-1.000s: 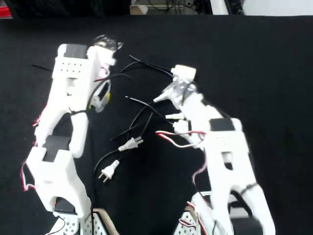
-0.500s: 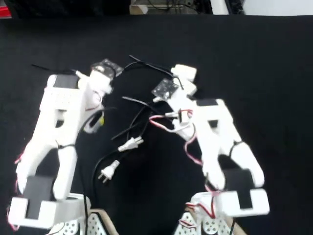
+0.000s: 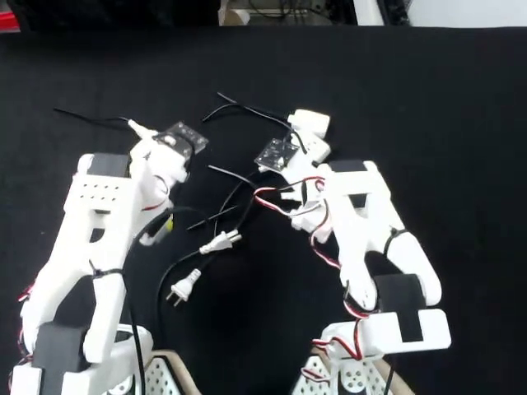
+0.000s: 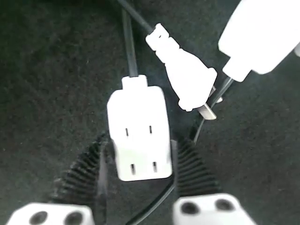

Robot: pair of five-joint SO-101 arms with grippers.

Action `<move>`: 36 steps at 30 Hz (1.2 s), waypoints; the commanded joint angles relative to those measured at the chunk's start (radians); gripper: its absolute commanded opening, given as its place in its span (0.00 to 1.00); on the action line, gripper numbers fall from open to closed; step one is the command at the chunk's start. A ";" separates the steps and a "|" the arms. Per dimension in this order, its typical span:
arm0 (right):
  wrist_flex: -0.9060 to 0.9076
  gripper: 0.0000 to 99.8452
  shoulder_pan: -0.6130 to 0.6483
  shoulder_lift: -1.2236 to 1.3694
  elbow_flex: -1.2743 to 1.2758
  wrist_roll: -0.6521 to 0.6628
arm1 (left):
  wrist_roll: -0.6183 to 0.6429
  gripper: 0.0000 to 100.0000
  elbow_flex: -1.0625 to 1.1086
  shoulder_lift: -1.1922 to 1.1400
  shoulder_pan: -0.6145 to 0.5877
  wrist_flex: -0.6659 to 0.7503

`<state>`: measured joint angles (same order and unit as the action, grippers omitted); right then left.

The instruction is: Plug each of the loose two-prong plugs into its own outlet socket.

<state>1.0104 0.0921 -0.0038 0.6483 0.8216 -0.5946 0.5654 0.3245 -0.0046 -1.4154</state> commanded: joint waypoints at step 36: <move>0.473 0.01 0.522 -0.171 -0.466 -0.152 | -0.206 0.10 0.088 0.672 -0.335 -0.196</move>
<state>1.5428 0.5524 -0.2401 0.2601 0.6084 -0.7572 0.6575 0.8677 -0.2746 -1.5766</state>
